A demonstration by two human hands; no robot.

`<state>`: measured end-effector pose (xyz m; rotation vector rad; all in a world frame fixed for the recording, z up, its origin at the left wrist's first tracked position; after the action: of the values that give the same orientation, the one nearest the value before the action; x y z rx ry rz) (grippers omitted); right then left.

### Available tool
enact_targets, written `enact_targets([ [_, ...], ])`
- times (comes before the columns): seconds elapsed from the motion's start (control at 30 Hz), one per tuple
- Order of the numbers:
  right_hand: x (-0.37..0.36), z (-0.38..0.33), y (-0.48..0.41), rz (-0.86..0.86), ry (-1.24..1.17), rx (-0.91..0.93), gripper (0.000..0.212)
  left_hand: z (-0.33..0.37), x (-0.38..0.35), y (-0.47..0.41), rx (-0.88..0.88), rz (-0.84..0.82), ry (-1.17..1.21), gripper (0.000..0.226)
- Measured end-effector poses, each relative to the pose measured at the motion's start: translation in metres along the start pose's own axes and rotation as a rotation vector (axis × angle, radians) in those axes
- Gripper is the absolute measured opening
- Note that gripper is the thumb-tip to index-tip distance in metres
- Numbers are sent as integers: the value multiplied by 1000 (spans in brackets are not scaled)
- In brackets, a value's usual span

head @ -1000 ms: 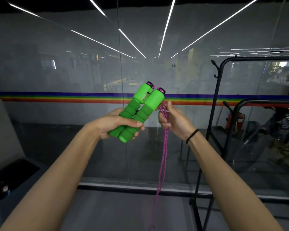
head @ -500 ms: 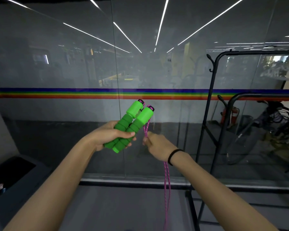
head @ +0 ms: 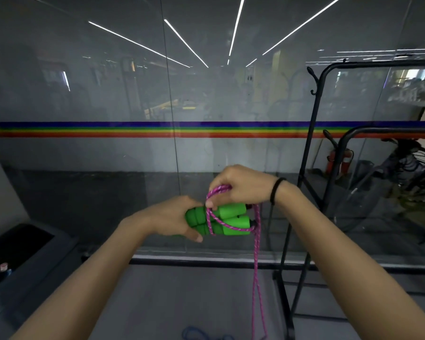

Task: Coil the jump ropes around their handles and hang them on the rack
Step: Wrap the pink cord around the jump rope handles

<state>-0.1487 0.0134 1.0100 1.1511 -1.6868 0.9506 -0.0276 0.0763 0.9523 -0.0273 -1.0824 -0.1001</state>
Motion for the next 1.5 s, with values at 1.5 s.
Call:
enact_targets([
  [1.5, -2, 14, -13, 28, -612, 107, 7, 16, 26, 24, -109, 58, -128, 28],
])
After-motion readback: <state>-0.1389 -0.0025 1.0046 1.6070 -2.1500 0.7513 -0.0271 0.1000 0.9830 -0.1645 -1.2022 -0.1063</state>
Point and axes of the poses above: each hand's wrist, its own y-axis away from the middle knuckle, its own x-axis out of the back of the hand, z = x × y, the point moved 4 cm from there along -y, towards the middle knuckle, and after that the axes turned 1 degree about y, right-handed, at the moved point
